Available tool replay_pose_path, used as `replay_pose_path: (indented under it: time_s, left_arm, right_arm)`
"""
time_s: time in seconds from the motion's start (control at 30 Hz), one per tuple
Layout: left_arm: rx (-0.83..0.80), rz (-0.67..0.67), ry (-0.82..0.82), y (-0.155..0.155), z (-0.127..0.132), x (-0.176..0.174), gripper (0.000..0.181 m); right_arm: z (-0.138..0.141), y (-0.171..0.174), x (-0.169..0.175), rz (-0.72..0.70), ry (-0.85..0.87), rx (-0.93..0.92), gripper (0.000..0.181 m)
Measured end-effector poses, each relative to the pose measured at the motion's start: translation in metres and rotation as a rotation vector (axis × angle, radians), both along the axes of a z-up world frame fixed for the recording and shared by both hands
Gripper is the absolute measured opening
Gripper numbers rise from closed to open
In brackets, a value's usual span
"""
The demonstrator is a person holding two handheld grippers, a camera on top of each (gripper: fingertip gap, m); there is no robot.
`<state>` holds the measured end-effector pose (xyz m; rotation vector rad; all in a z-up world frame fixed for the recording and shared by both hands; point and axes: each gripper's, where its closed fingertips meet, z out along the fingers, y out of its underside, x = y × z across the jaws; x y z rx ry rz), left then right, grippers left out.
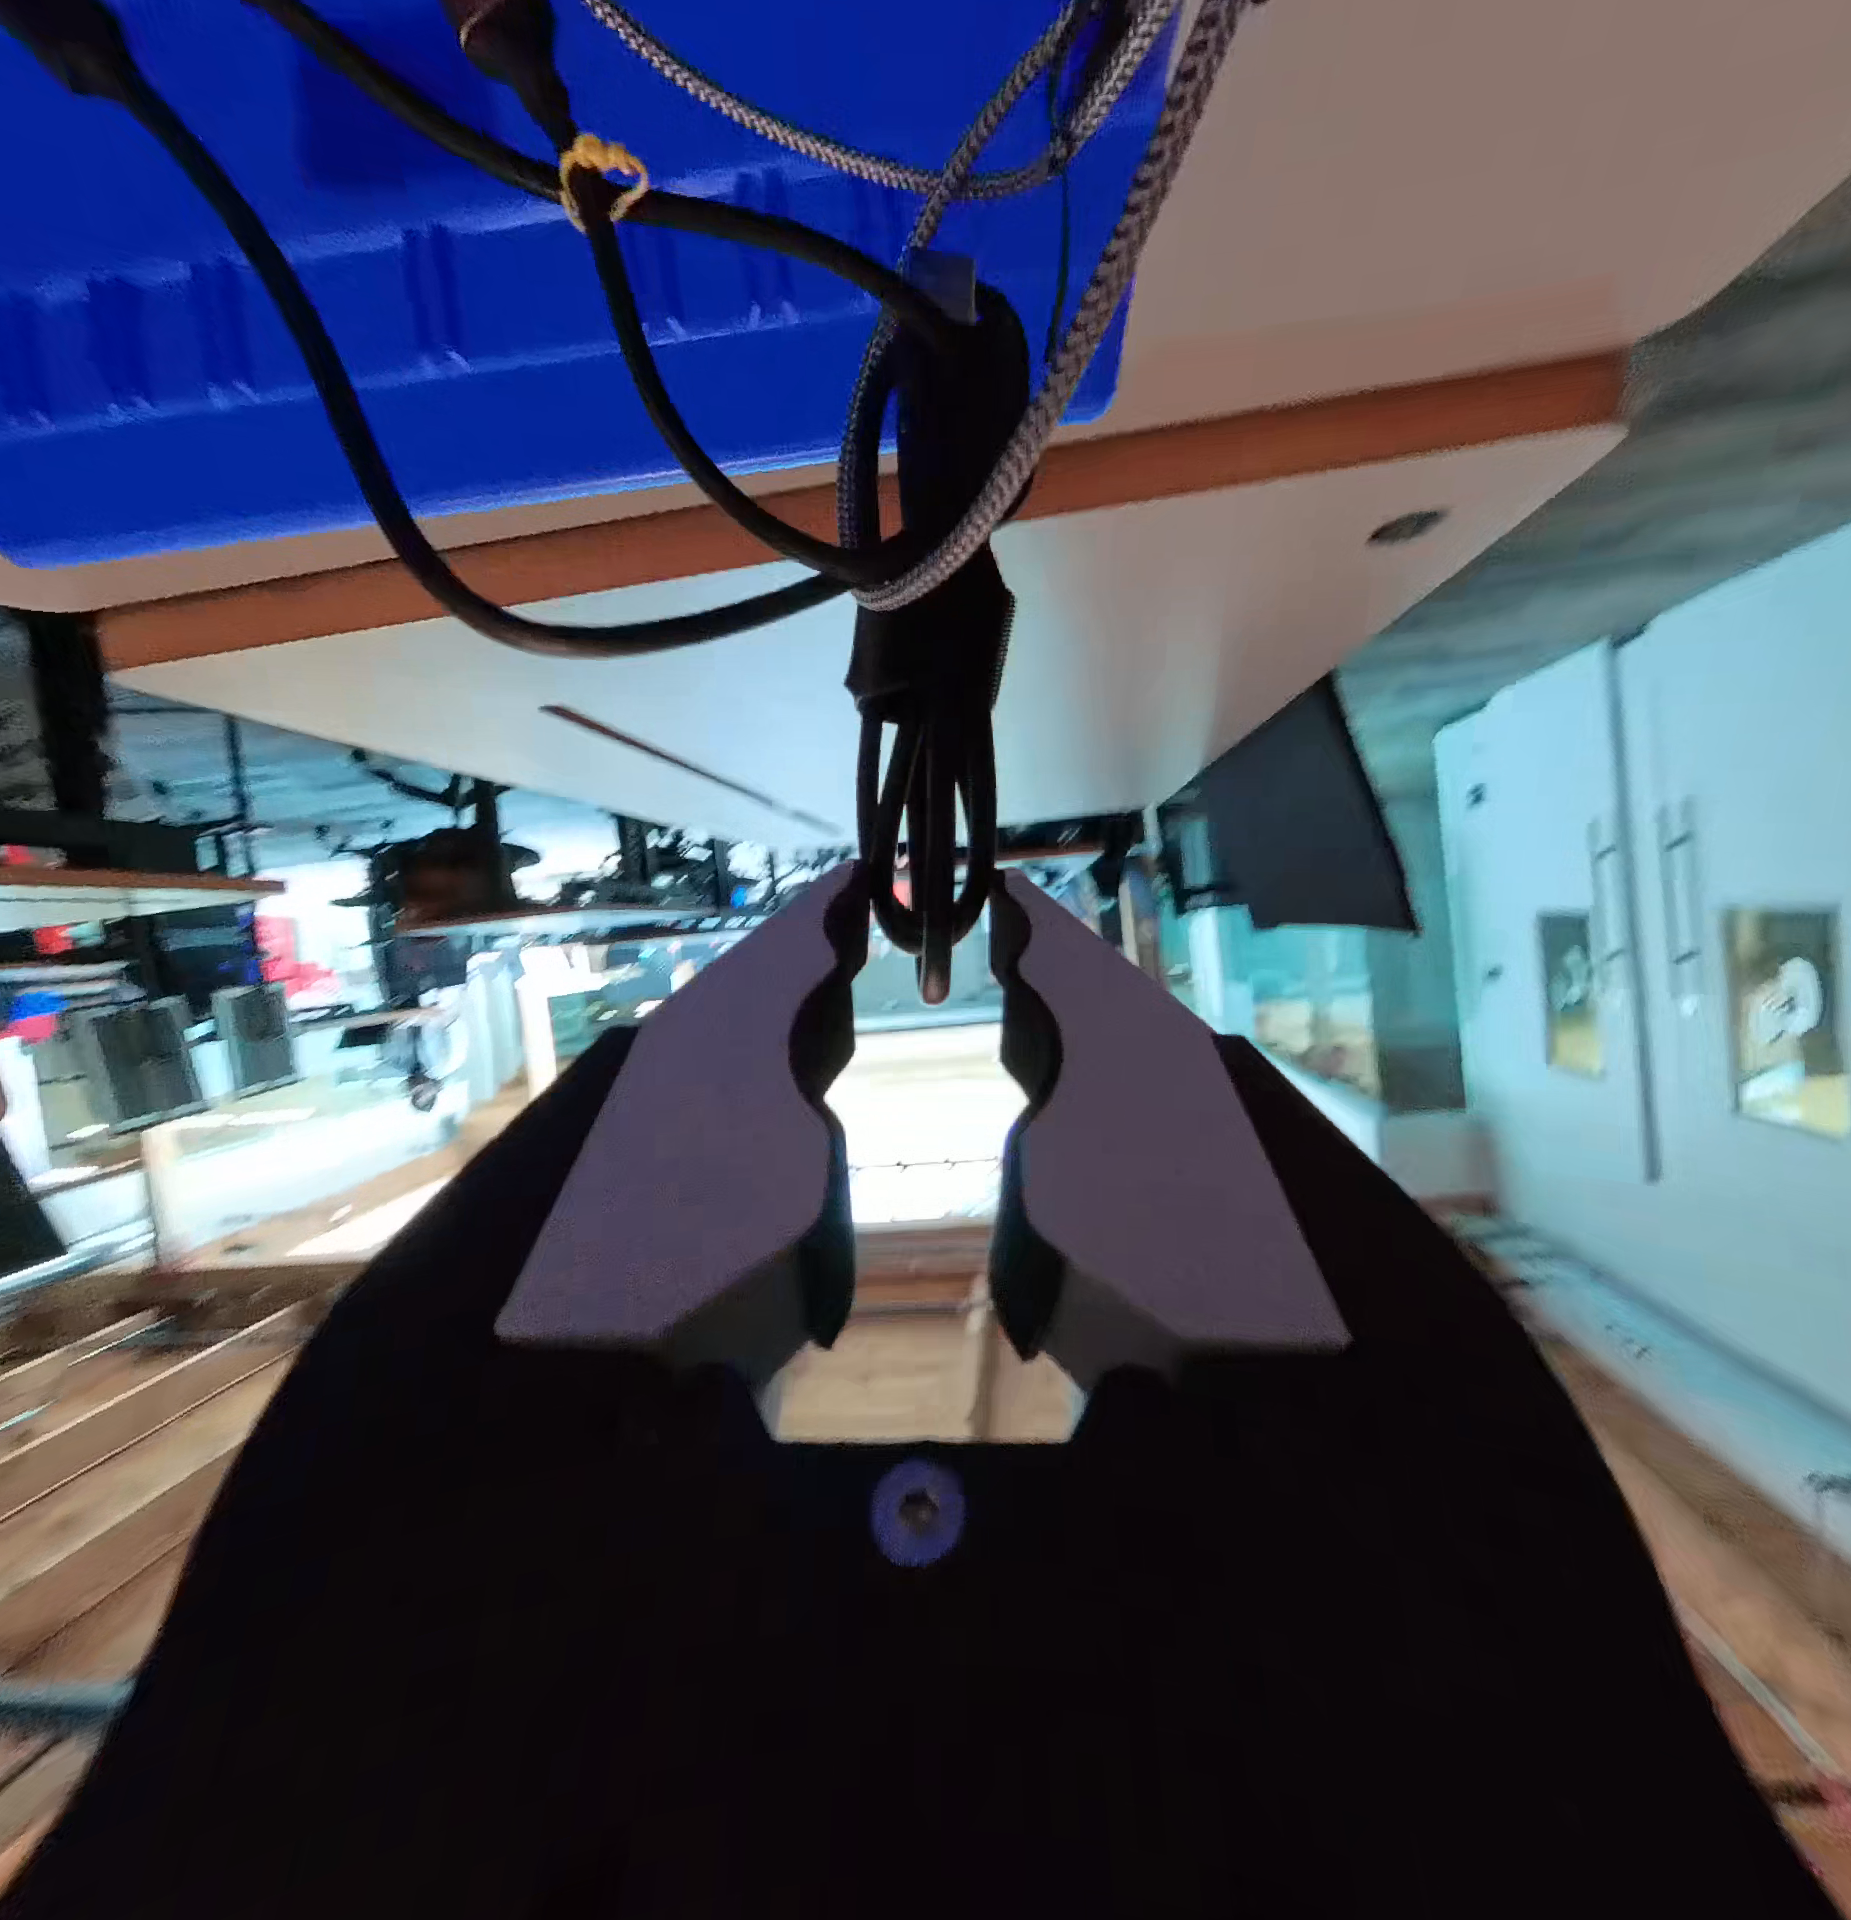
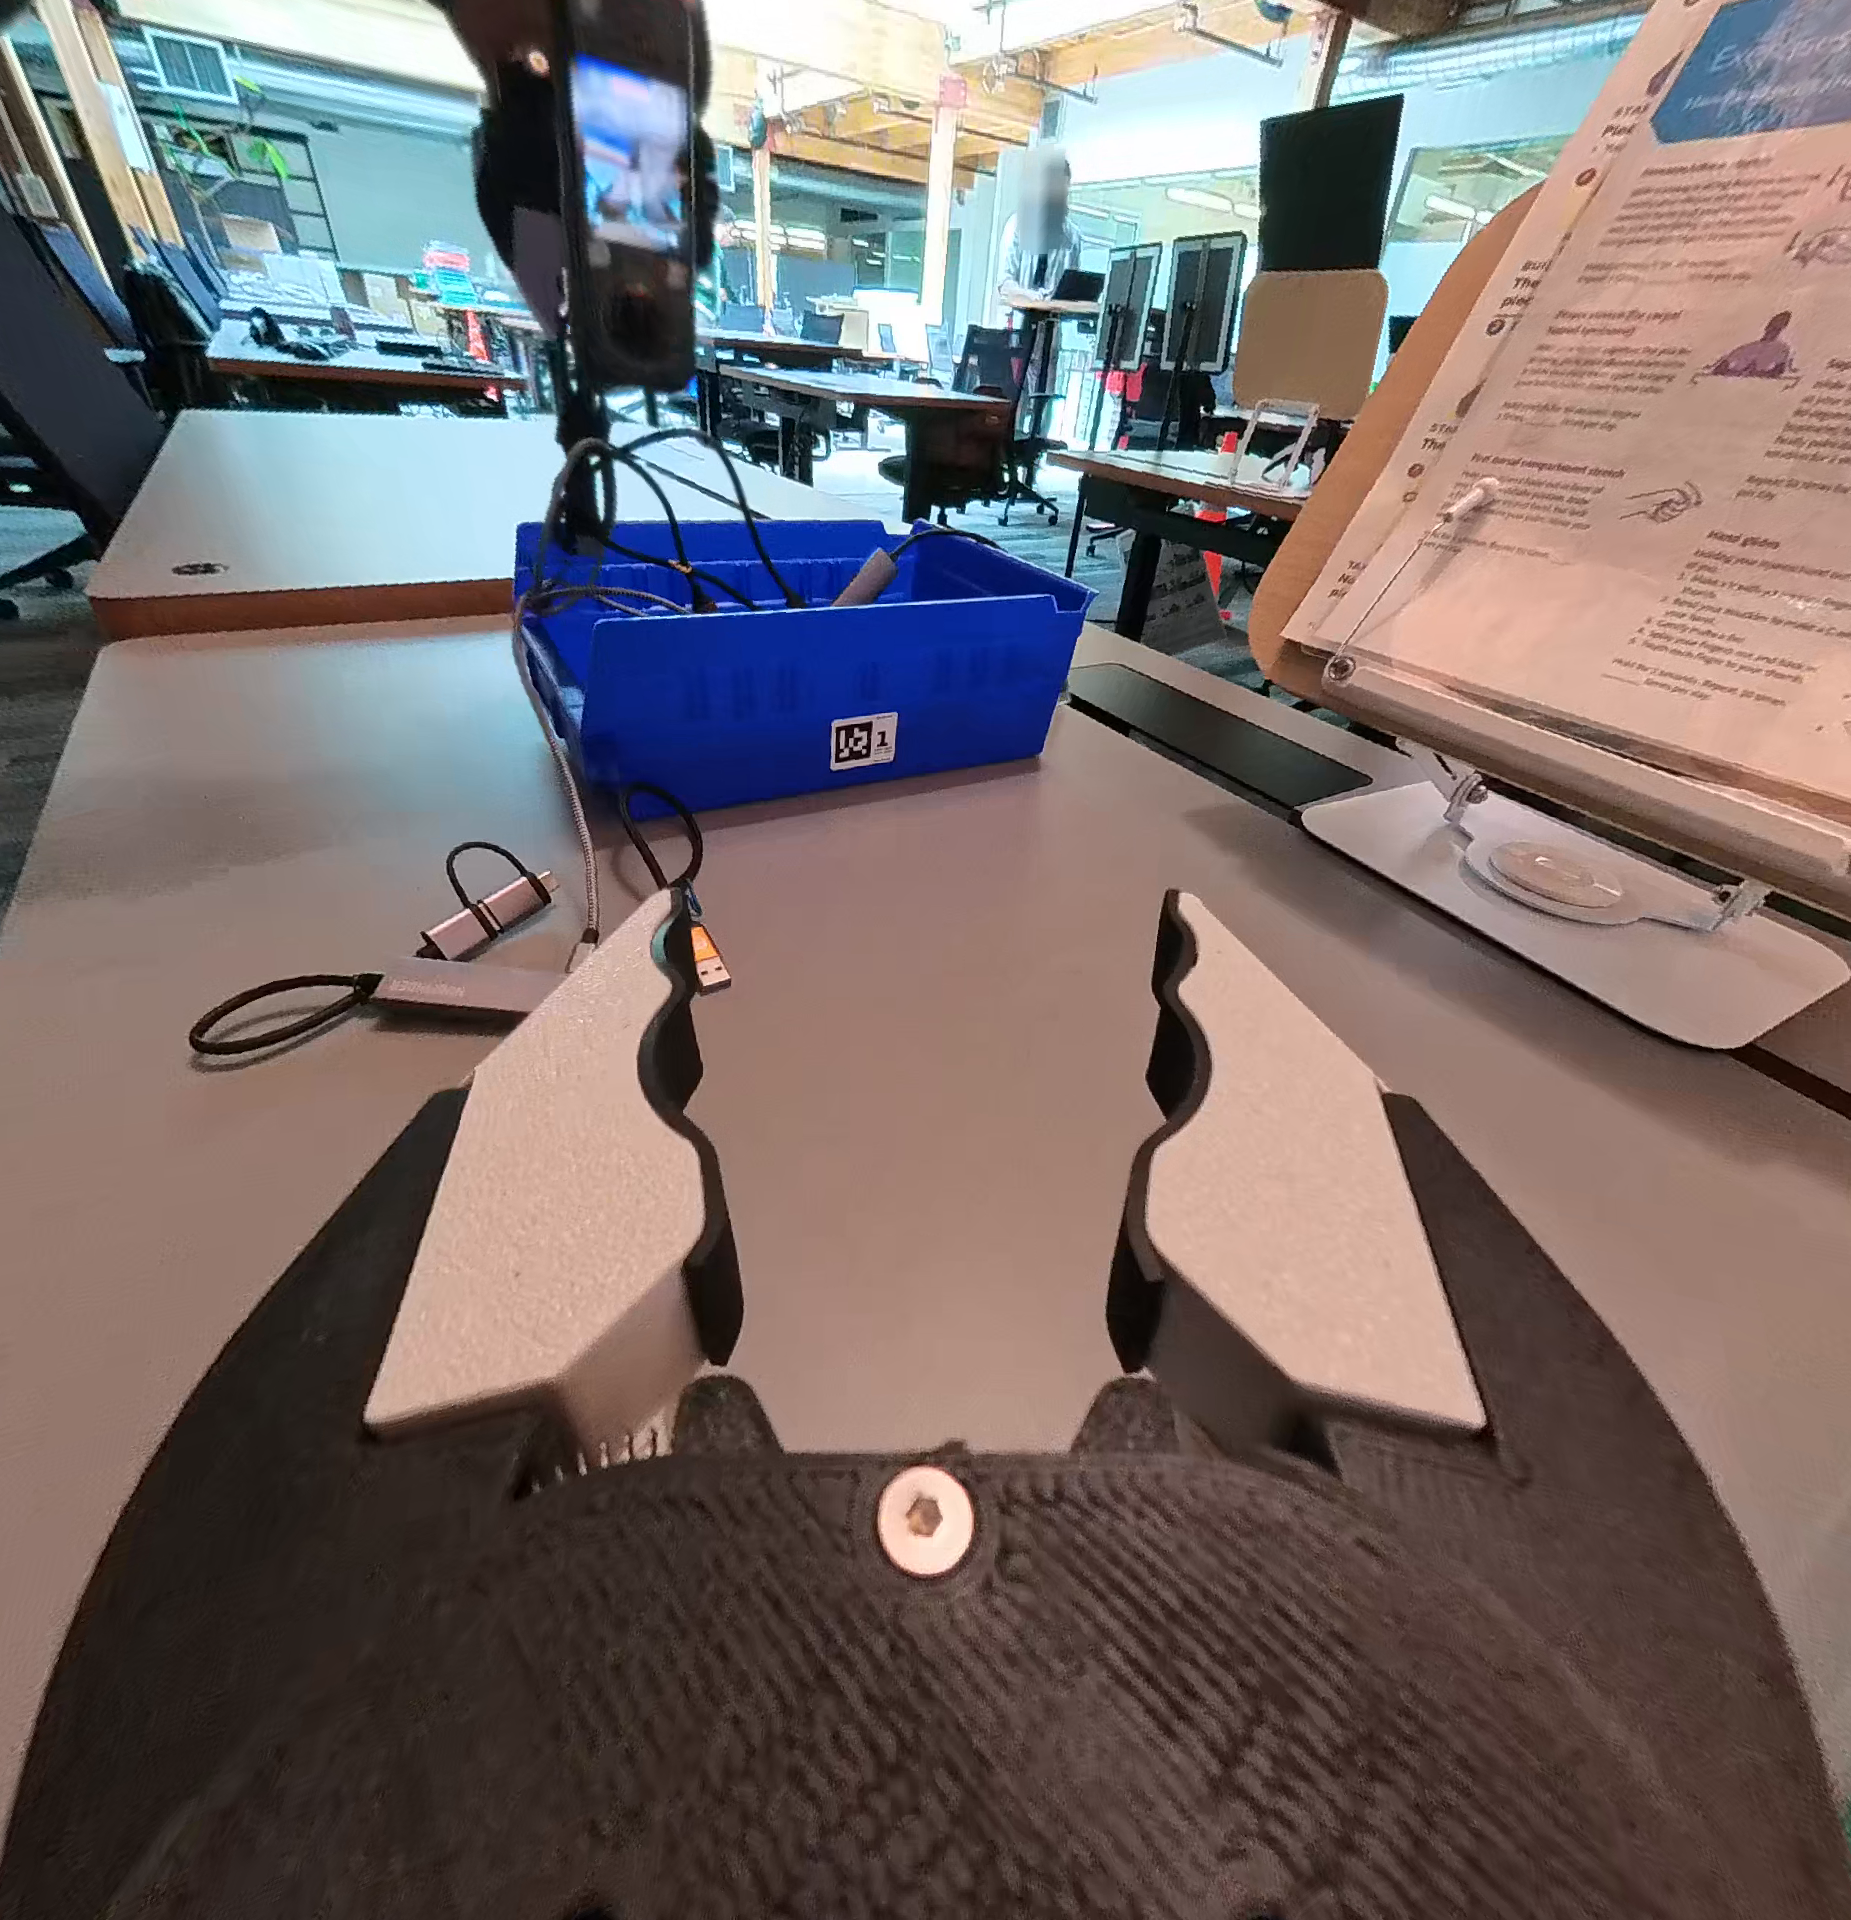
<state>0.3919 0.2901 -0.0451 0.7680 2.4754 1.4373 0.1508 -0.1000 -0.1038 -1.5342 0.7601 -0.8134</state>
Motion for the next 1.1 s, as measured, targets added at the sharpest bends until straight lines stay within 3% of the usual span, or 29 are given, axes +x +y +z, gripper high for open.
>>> replay_pose_path:
  time_s: [0.07, 0.2, 0.3, 0.43, 0.57, 0.67, 0.9, 1.0, 1.1]
  left_arm:
    - [0.011, -0.107, -0.017, -0.020, -0.004, 0.009, 0.020]
    - [-0.163, -0.274, -0.074, -0.071, -0.007, 0.025, 0.020]
    - [-0.173, -0.312, -0.177, -0.082, 0.005, 0.043, 0.021]
    - [-0.297, -0.169, -0.101, -0.079, -0.019, 0.032, 0.021]
    - [0.004, 0.039, -0.153, -0.025, 0.004, 0.023, 0.020]
    - [0.026, 0.109, -0.074, -0.017, 0.000, 0.006, 0.020]
    - [0.042, -0.257, -0.177, -0.053, 0.014, 0.042, 0.020]
    - [0.029, -0.330, -0.156, -0.070, 0.003, 0.040, 0.021]
    - [-0.118, -0.337, -0.194, -0.091, -0.009, 0.046, 0.020]
  right_arm:
    - [-0.001, -0.001, 0.000, -0.002, 0.003, 0.003, 0.088]
    - [-0.003, -0.003, 0.002, -0.011, 0.023, 0.017, 0.087]
    - [-0.006, -0.004, 0.002, -0.014, 0.035, 0.014, 0.087]
    - [-0.010, -0.006, 0.004, -0.030, 0.043, -0.014, 0.087]
    - [-0.013, -0.006, 0.005, -0.026, 0.057, -0.001, 0.087]
    - [-0.012, -0.007, 0.005, -0.032, 0.053, -0.002, 0.086]
    - [-0.017, -0.006, 0.007, -0.033, 0.071, -0.012, 0.086]
    - [-0.019, -0.007, 0.007, -0.037, 0.077, -0.017, 0.086]
    - [-0.020, -0.009, 0.008, -0.047, 0.080, -0.024, 0.086]
